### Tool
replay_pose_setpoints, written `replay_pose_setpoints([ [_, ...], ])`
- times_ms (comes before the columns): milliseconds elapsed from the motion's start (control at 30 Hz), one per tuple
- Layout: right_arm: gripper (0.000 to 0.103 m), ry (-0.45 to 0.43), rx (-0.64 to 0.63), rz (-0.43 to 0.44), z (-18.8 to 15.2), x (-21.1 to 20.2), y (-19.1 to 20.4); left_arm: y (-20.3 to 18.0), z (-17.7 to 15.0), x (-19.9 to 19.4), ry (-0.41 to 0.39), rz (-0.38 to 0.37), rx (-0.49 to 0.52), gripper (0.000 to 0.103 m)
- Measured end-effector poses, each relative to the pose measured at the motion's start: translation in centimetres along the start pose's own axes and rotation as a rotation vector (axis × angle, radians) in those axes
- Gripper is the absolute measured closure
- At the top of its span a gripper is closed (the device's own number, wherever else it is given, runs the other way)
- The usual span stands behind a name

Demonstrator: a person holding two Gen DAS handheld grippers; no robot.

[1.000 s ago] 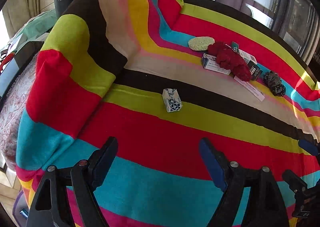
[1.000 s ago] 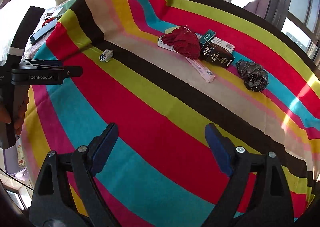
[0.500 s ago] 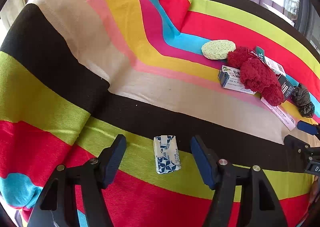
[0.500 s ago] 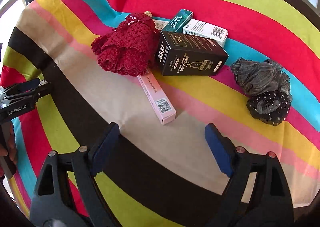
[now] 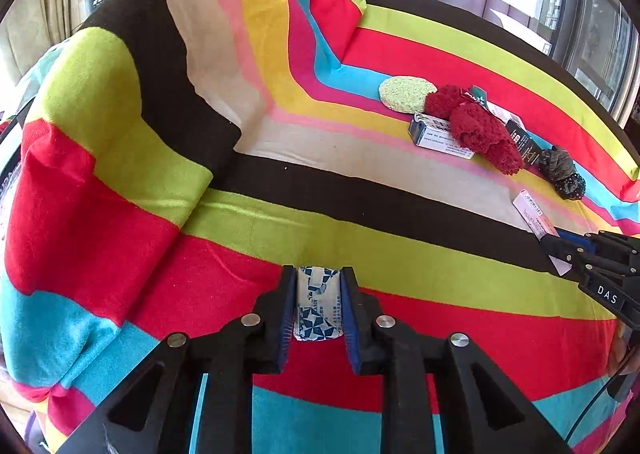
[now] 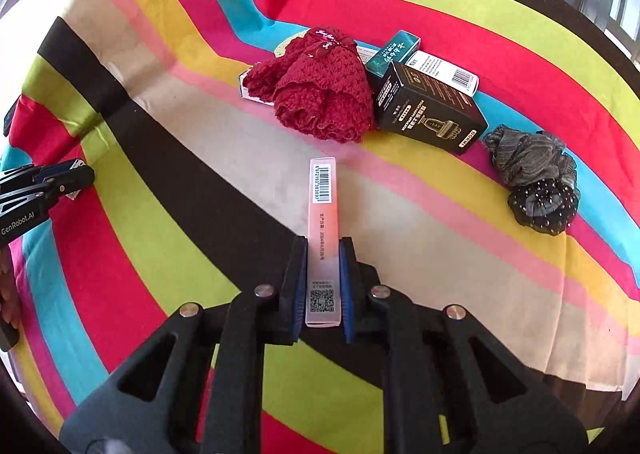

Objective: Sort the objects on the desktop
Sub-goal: 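Grasp the small blue-patterned white box with the left tool while the right tool grasps the pink box, then carry the patterned box and pink box with both tools toward the bin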

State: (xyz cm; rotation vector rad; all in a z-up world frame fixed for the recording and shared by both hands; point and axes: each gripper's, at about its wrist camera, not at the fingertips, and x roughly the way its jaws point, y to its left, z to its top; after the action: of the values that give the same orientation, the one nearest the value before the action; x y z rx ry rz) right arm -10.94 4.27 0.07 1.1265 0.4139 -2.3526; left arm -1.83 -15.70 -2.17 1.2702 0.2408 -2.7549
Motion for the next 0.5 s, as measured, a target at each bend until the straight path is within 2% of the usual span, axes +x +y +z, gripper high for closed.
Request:
replay_pose_setpoints([
  [167,0.086,-0.034,0.035,0.004,-3.8,-3.5,0.8,1.3,-2.5,-3.0,-0.013,-0.03,-0.009,0.081],
  [500,0.085,-0.067,0.062,0.009,-7.4,-7.8,4.0,2.9,-6.8,-7.3,-0.046,-0.042,-0.028,0.081],
])
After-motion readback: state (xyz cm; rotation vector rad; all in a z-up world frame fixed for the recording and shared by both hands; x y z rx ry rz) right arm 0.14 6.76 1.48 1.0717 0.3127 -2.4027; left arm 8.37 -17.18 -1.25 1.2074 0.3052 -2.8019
